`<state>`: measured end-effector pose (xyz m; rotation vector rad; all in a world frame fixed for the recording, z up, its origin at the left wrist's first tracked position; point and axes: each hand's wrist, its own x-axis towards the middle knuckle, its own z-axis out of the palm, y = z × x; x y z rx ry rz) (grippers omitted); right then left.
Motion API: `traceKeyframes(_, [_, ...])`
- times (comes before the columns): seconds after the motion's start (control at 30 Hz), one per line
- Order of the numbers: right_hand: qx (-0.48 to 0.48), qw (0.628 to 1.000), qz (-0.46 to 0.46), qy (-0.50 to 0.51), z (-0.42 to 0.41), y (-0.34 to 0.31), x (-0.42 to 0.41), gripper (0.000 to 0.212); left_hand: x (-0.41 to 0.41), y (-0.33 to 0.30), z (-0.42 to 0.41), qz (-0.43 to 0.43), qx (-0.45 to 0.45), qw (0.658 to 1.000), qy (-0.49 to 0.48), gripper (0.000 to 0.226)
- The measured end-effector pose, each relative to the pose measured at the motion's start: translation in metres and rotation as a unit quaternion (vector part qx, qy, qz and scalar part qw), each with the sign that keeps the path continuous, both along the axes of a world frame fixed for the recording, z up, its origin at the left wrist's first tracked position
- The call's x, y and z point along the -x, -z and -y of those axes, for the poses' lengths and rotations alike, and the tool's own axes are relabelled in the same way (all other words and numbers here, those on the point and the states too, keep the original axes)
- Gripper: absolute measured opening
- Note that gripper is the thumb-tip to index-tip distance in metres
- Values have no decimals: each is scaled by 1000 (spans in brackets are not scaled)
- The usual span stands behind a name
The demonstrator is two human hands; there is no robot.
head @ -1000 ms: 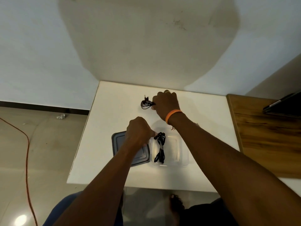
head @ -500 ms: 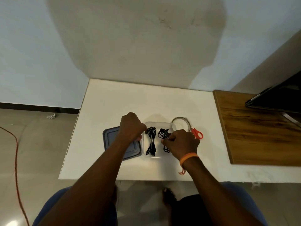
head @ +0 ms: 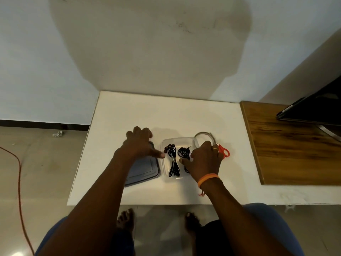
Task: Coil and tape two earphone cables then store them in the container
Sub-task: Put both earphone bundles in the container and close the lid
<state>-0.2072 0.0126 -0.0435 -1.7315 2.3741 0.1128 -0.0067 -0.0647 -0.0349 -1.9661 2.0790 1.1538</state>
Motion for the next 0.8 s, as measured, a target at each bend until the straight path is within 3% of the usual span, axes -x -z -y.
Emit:
traceKeyframes(0.1, [37, 994, 89, 45, 3, -8, 6, 35, -15, 4, -9, 164, 15, 983, 77, 103])
traceKeyframes(0.2, [81, 982, 159, 66, 8, -8, 14, 24, -16, 15, -18, 262, 73, 960, 65, 76])
traceKeyframes(0.4, [116, 935, 317, 109, 9, -8, 24, 18, -45, 10, -5, 254, 2, 967, 35, 71])
traceKeyframes(0.5, [135, 899, 402, 110, 11, -17, 21, 19, -54, -8, 6, 114, 68, 990, -44, 46])
traceKeyframes(0.57, [127, 853, 483, 147, 14, -25, 15, 25, -35, -25, 7, -1, 169, 982, -83, 27])
traceKeyframes(0.63, [95, 776, 585, 218, 17, -31, 10, 35, -6, -39, -1, -59, 278, 956, -76, 8])
traceKeyframes(0.77, [58, 600, 740, 299, 25, -32, 17, 63, 53, -44, -33, 1, 354, 933, 63, 14])
traceKeyframes(0.8, [63, 578, 756, 300, 26, -30, 22, 61, 63, -42, -42, 19, 378, 919, 108, 17])
